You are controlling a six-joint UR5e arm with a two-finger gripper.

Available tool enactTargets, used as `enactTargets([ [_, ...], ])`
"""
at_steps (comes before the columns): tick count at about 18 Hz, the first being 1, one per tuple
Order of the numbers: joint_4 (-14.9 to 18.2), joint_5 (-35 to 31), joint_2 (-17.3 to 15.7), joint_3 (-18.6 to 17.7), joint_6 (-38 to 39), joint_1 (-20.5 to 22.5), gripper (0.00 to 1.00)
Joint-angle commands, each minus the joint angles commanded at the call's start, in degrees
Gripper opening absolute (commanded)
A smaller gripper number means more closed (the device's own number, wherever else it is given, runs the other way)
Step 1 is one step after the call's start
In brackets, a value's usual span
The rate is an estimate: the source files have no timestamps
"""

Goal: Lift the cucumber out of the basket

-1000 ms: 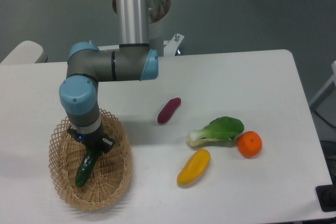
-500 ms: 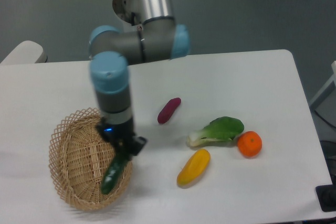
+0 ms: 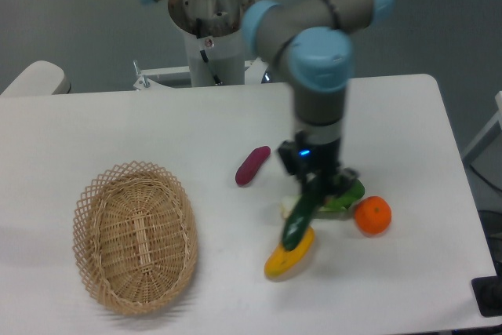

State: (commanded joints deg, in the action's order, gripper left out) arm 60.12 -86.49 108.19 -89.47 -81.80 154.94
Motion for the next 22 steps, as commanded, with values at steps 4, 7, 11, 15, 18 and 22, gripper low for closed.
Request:
enactTargets([
  [4,-0.1,0.4,0.7,0.0,-6.8,4.0,0.22],
  [7,-0.1,0.4,1.1,0.4,-9.6,5.2,0.22],
  [11,-0.3,0.4,1.6,0.4,-9.7,5.2,0.22],
  [15,-0.3,0.4,1.8,0.4,-9.7,5.2,0.22],
  [18,-0.3,0.4,1.8,0.4,-9.7,5.2,0.22],
  [22,-0.3,0.4,1.8,0.4,-9.7,5.2,0.22],
])
